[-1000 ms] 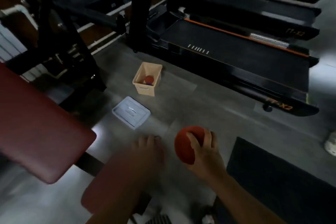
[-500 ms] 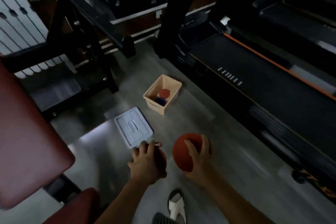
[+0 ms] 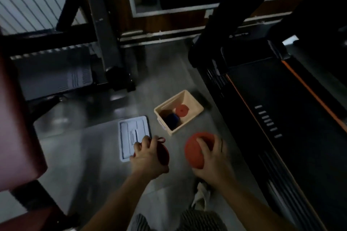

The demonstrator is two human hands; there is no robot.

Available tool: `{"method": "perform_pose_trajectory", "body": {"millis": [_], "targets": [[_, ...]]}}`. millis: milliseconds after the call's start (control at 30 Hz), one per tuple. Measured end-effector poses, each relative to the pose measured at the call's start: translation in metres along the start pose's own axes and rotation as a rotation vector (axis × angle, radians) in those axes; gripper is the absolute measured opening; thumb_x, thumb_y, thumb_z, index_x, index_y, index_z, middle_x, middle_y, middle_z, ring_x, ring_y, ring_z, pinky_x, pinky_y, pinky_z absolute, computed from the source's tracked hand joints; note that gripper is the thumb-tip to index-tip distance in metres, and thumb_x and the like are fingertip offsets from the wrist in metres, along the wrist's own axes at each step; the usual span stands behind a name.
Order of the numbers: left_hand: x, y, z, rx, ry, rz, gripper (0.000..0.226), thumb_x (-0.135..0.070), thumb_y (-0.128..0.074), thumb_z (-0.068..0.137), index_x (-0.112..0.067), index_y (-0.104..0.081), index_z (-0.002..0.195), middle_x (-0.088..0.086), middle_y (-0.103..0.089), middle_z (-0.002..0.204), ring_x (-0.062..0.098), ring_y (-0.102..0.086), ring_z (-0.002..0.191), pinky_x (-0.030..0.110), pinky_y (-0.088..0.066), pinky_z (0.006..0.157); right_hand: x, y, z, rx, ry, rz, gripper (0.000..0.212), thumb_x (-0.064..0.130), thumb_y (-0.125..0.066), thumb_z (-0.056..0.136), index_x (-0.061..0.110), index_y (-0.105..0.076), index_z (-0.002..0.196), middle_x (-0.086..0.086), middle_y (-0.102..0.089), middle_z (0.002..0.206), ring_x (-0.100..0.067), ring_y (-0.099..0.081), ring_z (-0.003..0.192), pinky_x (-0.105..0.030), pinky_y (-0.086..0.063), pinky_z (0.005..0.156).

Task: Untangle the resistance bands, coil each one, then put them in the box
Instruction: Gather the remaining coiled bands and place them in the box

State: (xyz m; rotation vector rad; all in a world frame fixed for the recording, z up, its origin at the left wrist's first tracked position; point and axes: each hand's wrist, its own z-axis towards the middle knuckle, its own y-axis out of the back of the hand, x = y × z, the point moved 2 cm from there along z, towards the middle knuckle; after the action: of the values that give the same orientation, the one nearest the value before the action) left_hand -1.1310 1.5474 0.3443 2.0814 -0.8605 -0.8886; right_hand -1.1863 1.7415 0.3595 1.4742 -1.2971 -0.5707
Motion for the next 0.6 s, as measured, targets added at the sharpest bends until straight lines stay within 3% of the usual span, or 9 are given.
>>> {"method": "perform_pose_trajectory", "body": {"millis": [200,333,600], "targets": [[-0.064,-0.007,0.072,-0.016,0.156,-0.178,0.101,-0.040,-0.079,0.060,-0.037,-0.018,0.141,0.000,-0.014,0.146,0.031,-0.014,0.134,0.054,-0.034,0.104,-0.058,0.027,0.102,0.090,0.143,-0.109,0.093,0.050,-0.067,0.070,0.038,-0.008,0.140,-0.015,0.007,0.148,-0.040,-0.007,0.134,-0.052,-0.032,0.106],[-0.085,-0.008,0.119,-0.022,0.234,-0.291,0.099,-0.041,-0.077,0.064,-0.034,-0.016,0.141,0.001,-0.014,0.145,0.031,-0.015,0.133,0.052,-0.033,0.104,-0.072,0.022,0.167,0.230,0.169,-0.150,0.090,0.052,-0.064,0.073,0.034,-0.012,0.145,-0.017,0.005,0.150,-0.037,-0.005,0.135,-0.043,-0.030,0.109],[-0.091,-0.034,0.256,-0.021,0.343,-0.362,0.100,-0.046,-0.075,0.062,-0.033,-0.014,0.140,-0.002,-0.015,0.142,0.030,-0.017,0.131,0.051,-0.033,0.102,-0.093,-0.018,0.328,0.258,0.214,-0.186,0.095,0.051,-0.070,0.067,0.032,-0.017,0.144,-0.017,0.000,0.146,-0.034,-0.005,0.131,-0.045,-0.035,0.105]]}}
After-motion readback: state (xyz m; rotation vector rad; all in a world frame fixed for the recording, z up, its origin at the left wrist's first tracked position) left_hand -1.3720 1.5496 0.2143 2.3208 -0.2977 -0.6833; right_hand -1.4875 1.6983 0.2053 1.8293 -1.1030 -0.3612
